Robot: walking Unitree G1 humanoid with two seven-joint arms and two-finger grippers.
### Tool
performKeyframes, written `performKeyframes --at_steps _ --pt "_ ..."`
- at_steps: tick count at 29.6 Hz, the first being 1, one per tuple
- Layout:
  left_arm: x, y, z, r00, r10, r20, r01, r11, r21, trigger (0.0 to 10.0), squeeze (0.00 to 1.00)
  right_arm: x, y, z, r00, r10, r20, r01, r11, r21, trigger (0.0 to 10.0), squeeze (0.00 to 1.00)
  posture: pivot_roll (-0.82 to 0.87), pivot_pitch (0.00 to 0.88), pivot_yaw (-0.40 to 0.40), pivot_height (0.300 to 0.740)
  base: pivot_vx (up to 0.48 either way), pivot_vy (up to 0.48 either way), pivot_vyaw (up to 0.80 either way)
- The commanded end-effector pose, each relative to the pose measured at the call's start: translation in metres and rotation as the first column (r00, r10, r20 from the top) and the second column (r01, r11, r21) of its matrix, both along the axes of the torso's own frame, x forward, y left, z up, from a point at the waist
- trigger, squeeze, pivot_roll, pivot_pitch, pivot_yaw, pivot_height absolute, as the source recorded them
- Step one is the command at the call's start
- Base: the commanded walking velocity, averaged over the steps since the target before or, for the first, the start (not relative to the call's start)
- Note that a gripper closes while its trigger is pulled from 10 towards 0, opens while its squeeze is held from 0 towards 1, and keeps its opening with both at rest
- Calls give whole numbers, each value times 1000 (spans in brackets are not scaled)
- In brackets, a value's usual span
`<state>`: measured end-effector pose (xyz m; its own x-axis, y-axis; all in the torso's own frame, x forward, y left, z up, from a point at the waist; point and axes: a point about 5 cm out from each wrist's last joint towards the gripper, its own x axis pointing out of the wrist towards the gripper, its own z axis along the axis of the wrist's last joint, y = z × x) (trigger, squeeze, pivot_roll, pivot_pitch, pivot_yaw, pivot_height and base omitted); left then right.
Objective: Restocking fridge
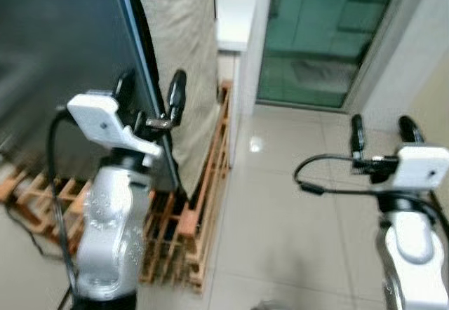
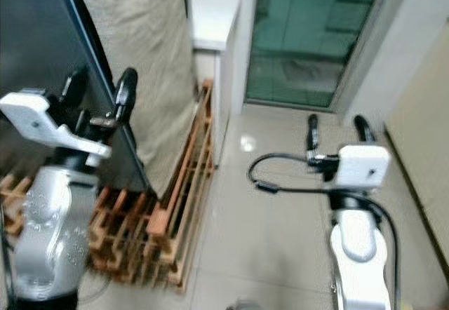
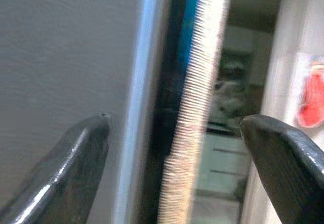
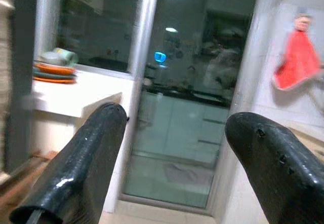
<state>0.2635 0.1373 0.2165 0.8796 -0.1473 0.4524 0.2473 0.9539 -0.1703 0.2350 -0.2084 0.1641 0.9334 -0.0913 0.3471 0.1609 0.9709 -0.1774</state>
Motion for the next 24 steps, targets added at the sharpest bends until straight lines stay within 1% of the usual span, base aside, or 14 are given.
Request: performKeyframes --at_steps 1,3,7,9,10,11,13,16,19,22,23,24 --pt "4 14 -4 997 69 -46 -70 997 -31 10000 0 2 7 2 999 31 9 -31 999 -8 10000 0 -83 0 12 731 0 0 0" --pt "5 20 -9 992 98 -83 -103 993 -61 10000 0 2 8 1 999 38 4 -38 999 -9 10000 0 -82 0 10 731 0 0 0" --pt "5 19 -10 992 89 -87 -94 994 -53 10000 0 2 8 1 999 40 4 -40 999 -8 10000 0 -81 0 10 731 0 0 0" --pt "4 11 -16 992 29 -120 -30 1000 -6 10000 0 1 8 1 999 41 5 -41 999 -3 10000 0 -81 0 10 731 0 0 0" --pt "3 5 -21 989 -13 -146 20 999 45 10000 0 0 8 1 999 39 7 -39 999 0 10000 0 -81 0 10 731 0 0 0" --pt "-1 -1 -25 984 -64 -165 76 995 68 10000 0 -2 7 1 999 34 10 -34 999 7 10000 0 -81 0 10 731 0 0 0" --pt "-9 -9 -33 965 -153 -213 182 975 125 10000 0 -7 5 -2 1000 29 -5 -29 1000 11 10000 0 -83 0 11 731 0 0 0" --pt "-13 -15 -43 934 -222 -279 274 948 165 10000 0 -11 5 -9 999 25 -38 -25 1000 8 10000 0 -82 0 11 731 0 0 0" --pt "-10 -20 -46 927 -228 -297 286 943 170 10000 0 -10 5 -12 999 23 -46 -23 1000 10 10000 0 -89 0 14 731 0 0 0" --pt "-2 -25 -45 932 -213 -293 269 949 167 10000 0 -6 4 -12 999 23 -49 -23 1000 13 10000 0 -94 0 14 731 0 0 0" --pt "3 -25 -45 936 -187 -299 243 956 164 10000 0 -4 3 -14 998 26 -60 -25 999 21 10000 0 -97 0 12 731 0 0 0" --pt "3 -25 -45 936 -187 -299 243 956 164 10000 0 -4 3 -14 998 26 -60 -25 999 21 10000 0 -97 0 12 731 0 0 0"
